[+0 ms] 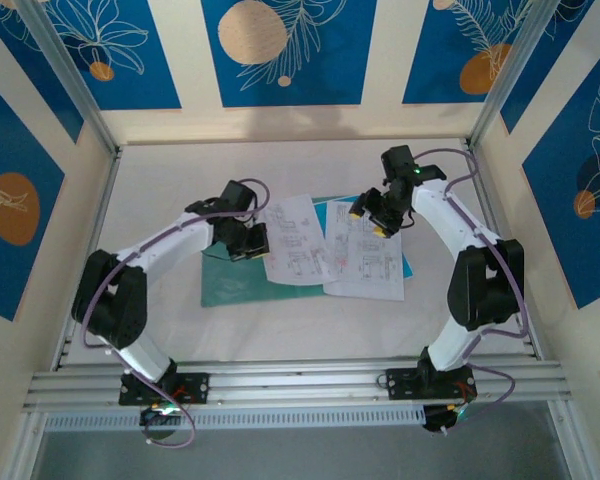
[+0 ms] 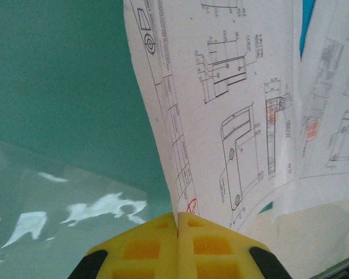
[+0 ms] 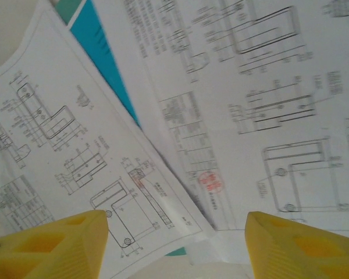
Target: Put the files into the folder
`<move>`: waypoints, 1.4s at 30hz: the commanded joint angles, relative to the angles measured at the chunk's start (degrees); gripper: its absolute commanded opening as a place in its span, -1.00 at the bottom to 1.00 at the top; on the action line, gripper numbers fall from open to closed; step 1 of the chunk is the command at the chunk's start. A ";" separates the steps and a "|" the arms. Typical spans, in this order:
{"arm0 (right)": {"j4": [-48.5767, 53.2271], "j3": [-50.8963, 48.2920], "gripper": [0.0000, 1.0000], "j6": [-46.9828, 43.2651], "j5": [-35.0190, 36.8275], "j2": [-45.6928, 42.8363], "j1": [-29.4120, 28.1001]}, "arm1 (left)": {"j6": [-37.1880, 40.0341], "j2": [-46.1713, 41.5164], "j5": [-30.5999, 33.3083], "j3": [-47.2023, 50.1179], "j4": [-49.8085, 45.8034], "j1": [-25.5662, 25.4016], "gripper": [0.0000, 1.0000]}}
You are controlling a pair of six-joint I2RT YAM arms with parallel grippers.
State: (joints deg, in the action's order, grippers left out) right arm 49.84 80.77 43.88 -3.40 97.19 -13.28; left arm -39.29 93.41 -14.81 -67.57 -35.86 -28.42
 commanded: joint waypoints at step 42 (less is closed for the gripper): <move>-2.32 20.44 0.15 -3.95 -13.38 31.74 -14.23 | 7.92 1.43 8.64 3.50 -6.57 1.80 -1.00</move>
State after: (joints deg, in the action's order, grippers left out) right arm 47.24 101.89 40.66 -13.43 128.86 -27.07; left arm -32.38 94.02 -6.70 -64.75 -41.60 -27.24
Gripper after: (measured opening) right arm 0.577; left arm 0.041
